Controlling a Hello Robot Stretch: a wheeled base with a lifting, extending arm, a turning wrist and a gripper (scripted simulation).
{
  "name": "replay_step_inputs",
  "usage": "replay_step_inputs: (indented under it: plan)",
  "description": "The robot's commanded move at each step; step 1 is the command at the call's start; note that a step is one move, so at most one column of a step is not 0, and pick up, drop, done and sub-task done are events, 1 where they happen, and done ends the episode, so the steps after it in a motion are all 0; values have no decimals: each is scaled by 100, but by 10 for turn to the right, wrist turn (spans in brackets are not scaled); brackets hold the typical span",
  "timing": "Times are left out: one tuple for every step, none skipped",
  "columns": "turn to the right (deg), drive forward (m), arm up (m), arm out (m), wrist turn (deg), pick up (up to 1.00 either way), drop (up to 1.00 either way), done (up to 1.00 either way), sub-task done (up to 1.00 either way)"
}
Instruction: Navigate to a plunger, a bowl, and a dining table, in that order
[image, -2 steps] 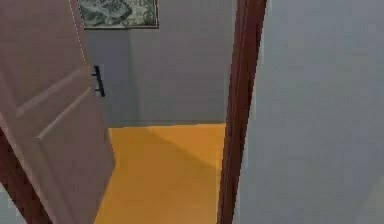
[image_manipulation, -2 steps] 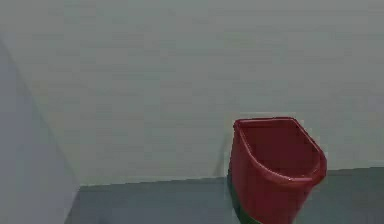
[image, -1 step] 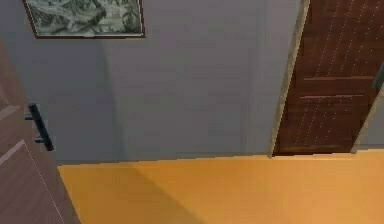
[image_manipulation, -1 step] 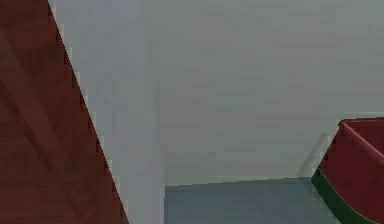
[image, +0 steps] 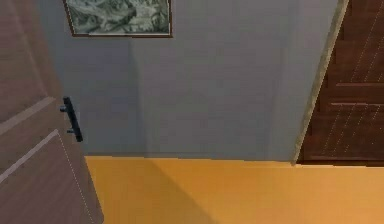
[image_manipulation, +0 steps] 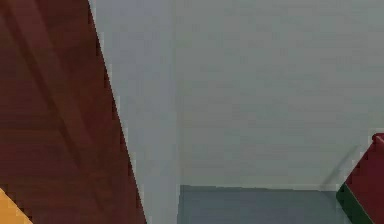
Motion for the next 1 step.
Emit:
replay_step_inputs:
  plan:
    - [0, 45, 0, 0, 0, 0, 0, 0, 0]
